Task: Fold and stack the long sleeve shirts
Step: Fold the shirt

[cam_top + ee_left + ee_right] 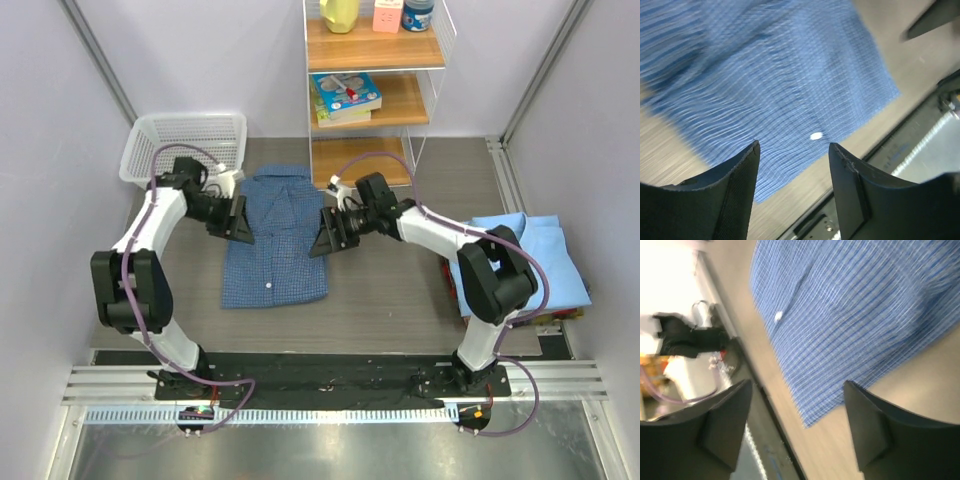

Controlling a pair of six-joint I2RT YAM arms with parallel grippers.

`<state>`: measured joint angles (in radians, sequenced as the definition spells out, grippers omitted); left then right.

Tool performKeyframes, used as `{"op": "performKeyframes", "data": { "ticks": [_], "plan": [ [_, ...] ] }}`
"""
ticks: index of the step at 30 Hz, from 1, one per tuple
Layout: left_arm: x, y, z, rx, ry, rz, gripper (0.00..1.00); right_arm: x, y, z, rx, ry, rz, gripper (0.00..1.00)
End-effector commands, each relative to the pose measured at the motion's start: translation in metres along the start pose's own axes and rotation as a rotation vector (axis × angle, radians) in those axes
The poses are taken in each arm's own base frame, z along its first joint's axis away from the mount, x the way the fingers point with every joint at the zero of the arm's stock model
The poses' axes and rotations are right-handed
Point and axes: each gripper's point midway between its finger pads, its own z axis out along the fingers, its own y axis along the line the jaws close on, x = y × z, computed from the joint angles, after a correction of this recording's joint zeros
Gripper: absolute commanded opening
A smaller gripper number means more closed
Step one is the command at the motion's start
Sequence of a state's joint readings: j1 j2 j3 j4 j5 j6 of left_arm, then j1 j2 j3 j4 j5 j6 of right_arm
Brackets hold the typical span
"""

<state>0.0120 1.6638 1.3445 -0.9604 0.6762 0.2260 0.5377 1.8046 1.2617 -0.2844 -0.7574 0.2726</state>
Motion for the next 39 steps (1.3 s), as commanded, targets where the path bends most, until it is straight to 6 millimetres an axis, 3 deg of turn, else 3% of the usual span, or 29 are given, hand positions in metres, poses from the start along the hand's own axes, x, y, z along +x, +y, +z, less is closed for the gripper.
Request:
{"op": "performKeyframes", "data": {
  "ticks": [1, 2, 8, 12, 16, 21, 23, 27, 32, 39],
  "plan": [
    [0.018, -0.04, 0.034, 0.184, 0.1, 0.011, 0.57, 0.046, 0.021, 0.005, -0.181, 0.03, 0.184, 0.84],
    [0.017, -0.046, 0.041, 0.198, 0.102, 0.035, 0.57, 0.047, 0.02, 0.006, -0.183, 0.013, 0.192, 0.9],
    [0.018, -0.062, 0.066, 0.224, 0.125, 0.043, 0.57, 0.057, 0.012, 0.011, -0.193, -0.022, 0.209, 0.98],
    [0.022, -0.078, 0.086, 0.254, 0.157, 0.062, 0.55, 0.048, 0.016, 0.015, -0.241, -0.06, 0.231, 0.99],
    [0.024, -0.081, 0.102, 0.247, 0.169, 0.033, 0.5, 0.041, 0.022, 0.016, -0.27, -0.068, 0.238, 0.99],
    [0.019, -0.08, 0.118, 0.268, 0.177, -0.064, 0.46, 0.051, 0.028, 0.025, -0.341, -0.063, 0.329, 0.99],
    [0.017, -0.077, 0.127, 0.254, 0.172, -0.062, 0.43, 0.056, 0.034, 0.024, -0.372, -0.052, 0.38, 0.99],
    [0.023, -0.054, 0.143, 0.16, 0.198, -0.119, 0.35, 0.09, 0.034, 0.025, -0.385, 0.03, 0.499, 1.0],
    [0.037, -0.032, 0.158, 0.087, 0.229, -0.214, 0.28, 0.109, 0.032, 0.028, -0.409, 0.098, 0.567, 0.96],
    [0.044, -0.012, 0.16, 0.049, 0.237, -0.287, 0.25, 0.13, 0.033, 0.016, -0.356, 0.197, 0.553, 0.88]
  ]
}}
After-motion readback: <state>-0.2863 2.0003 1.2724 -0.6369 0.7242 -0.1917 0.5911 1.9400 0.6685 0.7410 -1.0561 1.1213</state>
